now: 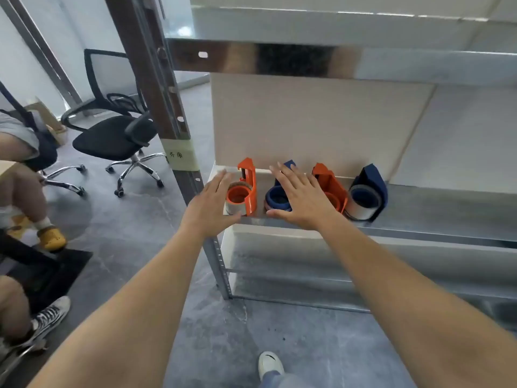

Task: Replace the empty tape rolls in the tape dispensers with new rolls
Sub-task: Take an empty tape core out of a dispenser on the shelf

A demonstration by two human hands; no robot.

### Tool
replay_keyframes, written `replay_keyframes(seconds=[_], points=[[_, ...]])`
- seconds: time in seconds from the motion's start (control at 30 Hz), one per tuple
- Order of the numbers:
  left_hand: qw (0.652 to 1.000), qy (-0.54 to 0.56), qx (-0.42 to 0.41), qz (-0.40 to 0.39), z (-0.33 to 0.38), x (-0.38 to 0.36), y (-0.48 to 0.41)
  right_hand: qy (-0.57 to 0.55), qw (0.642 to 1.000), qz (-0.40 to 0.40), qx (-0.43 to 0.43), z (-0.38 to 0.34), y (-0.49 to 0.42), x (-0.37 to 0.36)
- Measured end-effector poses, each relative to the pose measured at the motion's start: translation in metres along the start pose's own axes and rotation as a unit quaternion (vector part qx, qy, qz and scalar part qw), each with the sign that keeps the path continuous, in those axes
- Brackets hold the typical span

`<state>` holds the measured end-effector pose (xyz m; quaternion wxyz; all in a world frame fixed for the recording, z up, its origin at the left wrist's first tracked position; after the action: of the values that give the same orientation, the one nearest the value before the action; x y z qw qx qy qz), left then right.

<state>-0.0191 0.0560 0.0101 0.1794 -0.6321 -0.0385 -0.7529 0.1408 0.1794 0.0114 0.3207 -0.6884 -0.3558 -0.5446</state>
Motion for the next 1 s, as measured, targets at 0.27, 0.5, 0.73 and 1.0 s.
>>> replay_keyframes(seconds=[0.27, 0.5, 0.73, 1.0], points=[[1.0, -0.017, 0.021, 0.006, 0.0, -0.01, -0.018, -0.003, 0.998, -0.035, 0.042, 0.006, -0.031, -0.006], [1.0, -0.018, 0.015, -0.016, -0.005, -0.013, -0.028, -0.019, 0.999, -0.025, 0.04, 0.008, -0.051, -0.005], [0.971, -0.205, -0.064, -0.105, -0.005, -0.029, -0.047, -0.026, 0.999, -0.039, 0.022, 0.004, -0.056, -0.02], [0.992, -0.043, 0.025, -0.118, -0.01, -0.053, -0.061, -0.023, 0.996, -0.049, 0.075, -0.031, -0.062, -0.035]])
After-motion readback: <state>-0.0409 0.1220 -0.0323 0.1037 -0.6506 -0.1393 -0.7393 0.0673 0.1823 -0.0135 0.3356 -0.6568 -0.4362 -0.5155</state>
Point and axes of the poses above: each hand's wrist, its own y-axis away from the middle knuckle, its own x-axis out of the back of the hand, z = x × y, the point moved 6 cm from there along -y, towards the middle knuckle, and after that the axes turned 5 degrees about -y, right-handed, at the moved point
